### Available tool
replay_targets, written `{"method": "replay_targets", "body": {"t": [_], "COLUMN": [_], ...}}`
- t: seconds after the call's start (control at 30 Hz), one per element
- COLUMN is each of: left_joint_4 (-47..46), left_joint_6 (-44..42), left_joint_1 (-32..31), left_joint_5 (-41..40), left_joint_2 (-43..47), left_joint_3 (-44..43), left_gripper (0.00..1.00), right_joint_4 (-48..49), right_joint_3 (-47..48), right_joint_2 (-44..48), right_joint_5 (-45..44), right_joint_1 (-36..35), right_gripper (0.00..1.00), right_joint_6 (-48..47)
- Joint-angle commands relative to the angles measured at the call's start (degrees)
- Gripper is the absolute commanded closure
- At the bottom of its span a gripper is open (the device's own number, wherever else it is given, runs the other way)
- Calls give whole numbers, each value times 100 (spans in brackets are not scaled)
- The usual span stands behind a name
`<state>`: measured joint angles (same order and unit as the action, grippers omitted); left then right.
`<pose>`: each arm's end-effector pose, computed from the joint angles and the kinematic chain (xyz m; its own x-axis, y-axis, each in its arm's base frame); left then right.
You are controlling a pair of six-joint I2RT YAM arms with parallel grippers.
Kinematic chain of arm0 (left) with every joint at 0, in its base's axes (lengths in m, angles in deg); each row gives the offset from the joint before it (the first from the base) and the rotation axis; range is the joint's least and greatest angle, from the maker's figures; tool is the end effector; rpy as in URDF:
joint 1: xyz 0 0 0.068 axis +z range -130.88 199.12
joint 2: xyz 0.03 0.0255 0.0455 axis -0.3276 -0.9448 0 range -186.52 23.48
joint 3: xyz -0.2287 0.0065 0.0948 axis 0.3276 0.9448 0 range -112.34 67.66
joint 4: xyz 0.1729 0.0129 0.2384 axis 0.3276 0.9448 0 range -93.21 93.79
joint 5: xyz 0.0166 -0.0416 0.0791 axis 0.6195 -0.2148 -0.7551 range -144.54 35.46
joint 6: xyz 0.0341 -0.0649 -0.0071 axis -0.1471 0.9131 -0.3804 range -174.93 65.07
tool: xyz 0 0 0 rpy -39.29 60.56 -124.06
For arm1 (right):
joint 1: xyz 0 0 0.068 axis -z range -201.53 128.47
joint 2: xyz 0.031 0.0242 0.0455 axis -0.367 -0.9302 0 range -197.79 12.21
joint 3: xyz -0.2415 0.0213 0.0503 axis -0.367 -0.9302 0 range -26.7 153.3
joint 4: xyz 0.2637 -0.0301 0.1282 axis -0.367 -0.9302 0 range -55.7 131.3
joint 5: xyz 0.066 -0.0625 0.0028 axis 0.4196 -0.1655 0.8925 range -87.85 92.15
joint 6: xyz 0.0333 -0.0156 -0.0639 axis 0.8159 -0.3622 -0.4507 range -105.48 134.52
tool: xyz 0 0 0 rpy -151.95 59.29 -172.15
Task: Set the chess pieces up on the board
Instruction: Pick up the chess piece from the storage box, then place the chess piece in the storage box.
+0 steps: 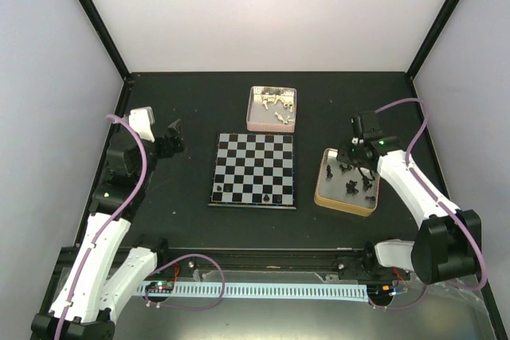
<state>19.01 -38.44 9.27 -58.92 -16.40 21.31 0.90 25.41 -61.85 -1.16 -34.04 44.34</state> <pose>0.2368 -0.0362 0.3206 -0.2843 -0.2380 -0.9287 0.0181 0.9672 -0.2534 0.2936 0.0614 0.1730 -0.8448 0.3211 -0.4281 0.2651 0.9460 0.1864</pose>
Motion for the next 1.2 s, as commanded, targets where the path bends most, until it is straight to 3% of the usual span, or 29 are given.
{"method": "replay_targets", "body": {"t": [0.0,0.17,0.4,0.67,0.9,1.17], "left_joint_4": [-148,-167,-188,-196,-182,-181], "left_joint_6": [-49,-37,-41,-42,-54,-56], "left_joint_1": [35,35,35,35,35,33], "left_joint_5": [80,109,135,147,117,122], "left_joint_2": [23,31,41,42,45,23], "left_joint_3": [3,13,23,26,25,27], "left_gripper": [1,1,1,1,1,1], "right_joint_4": [-204,75,-93,371,519,582], "right_joint_3": [177,136,-233,-507,-382,-356], "right_joint_2": [220,357,38,-876,-1303,-1400], "right_joint_5": [621,1274,249,-28,-276,-416], "right_joint_1": [-82,-157,-164,-164,-162,-162], "right_gripper": [99,99,99,98,80,81], "right_joint_6": [-135,-228,-303,-395,-408,-391]}}
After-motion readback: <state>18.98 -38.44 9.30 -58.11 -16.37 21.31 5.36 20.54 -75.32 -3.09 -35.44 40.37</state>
